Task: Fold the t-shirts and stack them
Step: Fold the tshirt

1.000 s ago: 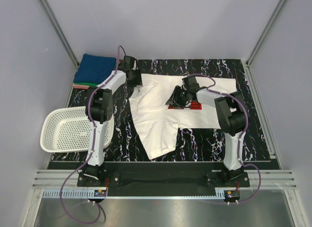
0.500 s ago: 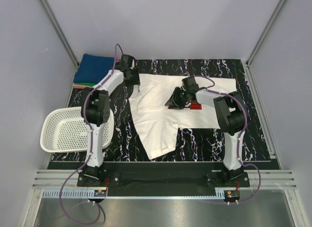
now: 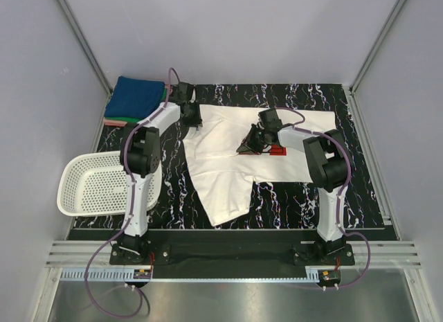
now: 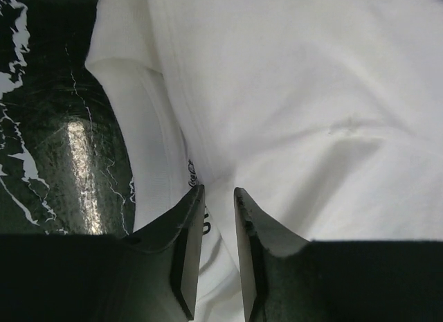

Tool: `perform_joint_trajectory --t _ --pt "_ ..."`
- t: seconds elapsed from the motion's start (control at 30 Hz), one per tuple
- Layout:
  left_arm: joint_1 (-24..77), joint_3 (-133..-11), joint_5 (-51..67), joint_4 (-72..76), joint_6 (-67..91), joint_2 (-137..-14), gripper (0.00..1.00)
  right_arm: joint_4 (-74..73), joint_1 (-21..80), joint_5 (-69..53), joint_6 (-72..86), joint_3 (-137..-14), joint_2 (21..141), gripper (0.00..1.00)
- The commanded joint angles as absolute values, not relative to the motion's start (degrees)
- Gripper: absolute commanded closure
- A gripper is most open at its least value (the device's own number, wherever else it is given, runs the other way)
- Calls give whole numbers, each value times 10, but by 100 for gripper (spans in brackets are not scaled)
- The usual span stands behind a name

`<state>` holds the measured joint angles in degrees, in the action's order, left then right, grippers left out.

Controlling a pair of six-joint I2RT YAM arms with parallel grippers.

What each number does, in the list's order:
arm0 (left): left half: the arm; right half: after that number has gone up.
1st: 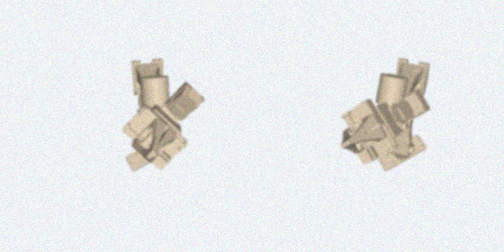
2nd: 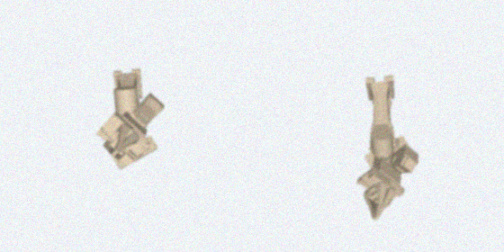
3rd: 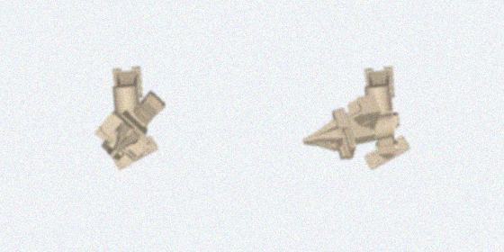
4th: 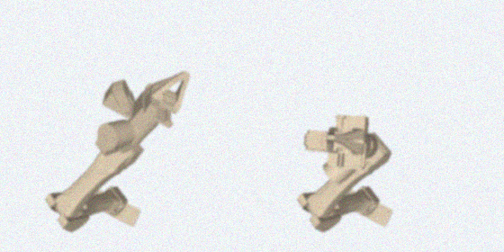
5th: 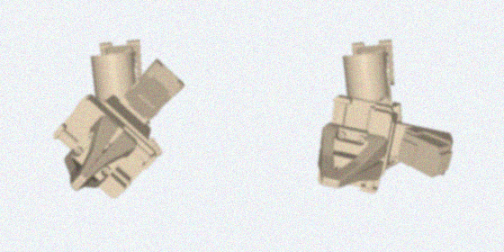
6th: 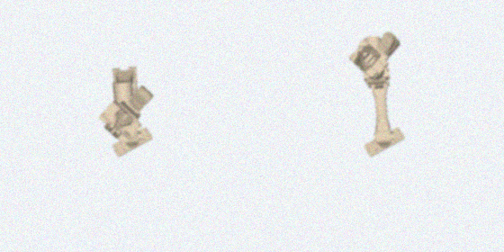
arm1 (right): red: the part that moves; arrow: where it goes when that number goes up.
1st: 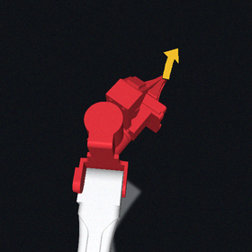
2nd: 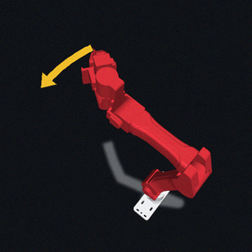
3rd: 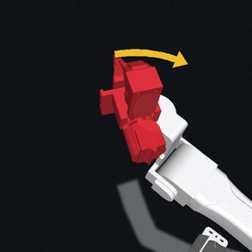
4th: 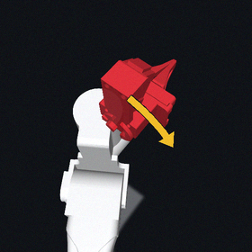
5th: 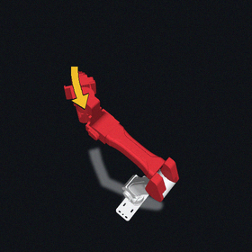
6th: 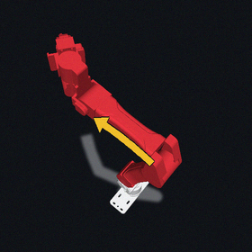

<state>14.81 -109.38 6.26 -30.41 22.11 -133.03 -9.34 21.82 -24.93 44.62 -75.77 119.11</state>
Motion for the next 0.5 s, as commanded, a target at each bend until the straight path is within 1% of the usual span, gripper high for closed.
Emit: perform_joint_trajectory --t 0.0,0.03,0.47 --pt "143 -1114 64 -308 230 -1346 71 -97 227 -249 433 -765 1176 95" --pt "141 -1115 57 -309 229 -1352 71 -100 226 -248 429 -764 1171 100" --pt "127 -1155 46 -341 219 -1382 66 -176 226 -198 357 -766 1131 100"
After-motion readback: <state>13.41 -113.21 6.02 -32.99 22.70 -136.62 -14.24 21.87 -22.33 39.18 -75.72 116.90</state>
